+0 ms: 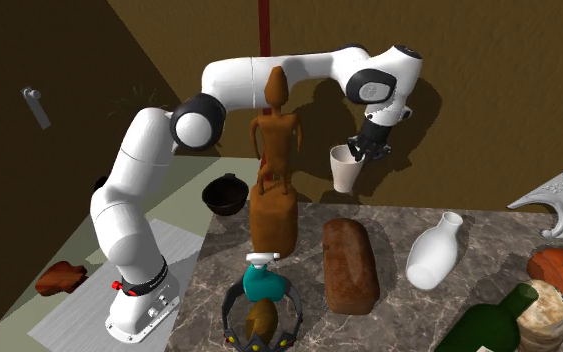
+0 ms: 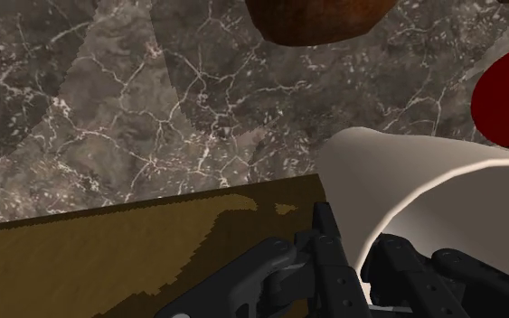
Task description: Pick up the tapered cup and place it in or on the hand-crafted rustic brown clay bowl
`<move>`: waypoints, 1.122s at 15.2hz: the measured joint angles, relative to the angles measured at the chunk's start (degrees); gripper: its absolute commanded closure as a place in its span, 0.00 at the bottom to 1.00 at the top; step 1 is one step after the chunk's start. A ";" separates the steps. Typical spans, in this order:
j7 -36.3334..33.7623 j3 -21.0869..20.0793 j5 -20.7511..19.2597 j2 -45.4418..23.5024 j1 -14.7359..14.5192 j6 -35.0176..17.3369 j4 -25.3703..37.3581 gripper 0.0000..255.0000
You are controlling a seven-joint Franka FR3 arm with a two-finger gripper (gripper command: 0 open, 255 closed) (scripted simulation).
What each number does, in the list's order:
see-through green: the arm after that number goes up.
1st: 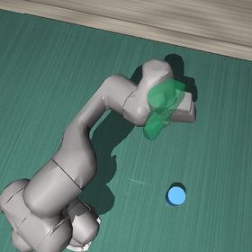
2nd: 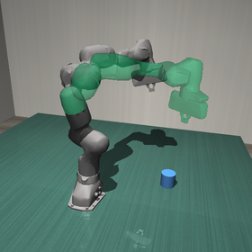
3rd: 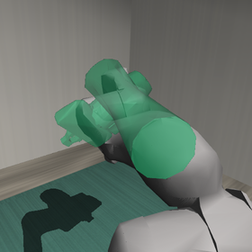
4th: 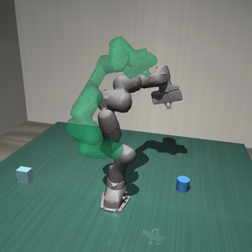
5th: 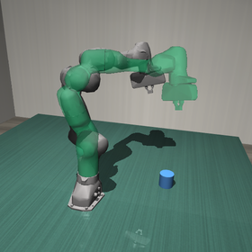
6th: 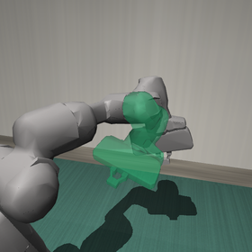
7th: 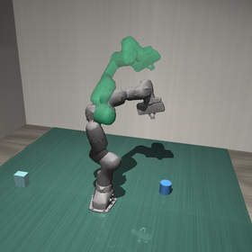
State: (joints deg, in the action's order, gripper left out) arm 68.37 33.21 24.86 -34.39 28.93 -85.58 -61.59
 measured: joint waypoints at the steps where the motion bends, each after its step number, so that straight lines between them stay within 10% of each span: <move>1: -0.15 -0.02 0.06 -0.16 0.37 0.99 1.21 1.00; 4: -0.73 -0.23 0.45 -1.02 1.47 3.69 4.97 1.00; 17: -12.62 0.66 -16.11 33.24 -19.12 -10.41 -37.53 1.00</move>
State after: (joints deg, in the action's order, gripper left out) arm 55.75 33.87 8.75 -1.15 9.81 -95.99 -99.12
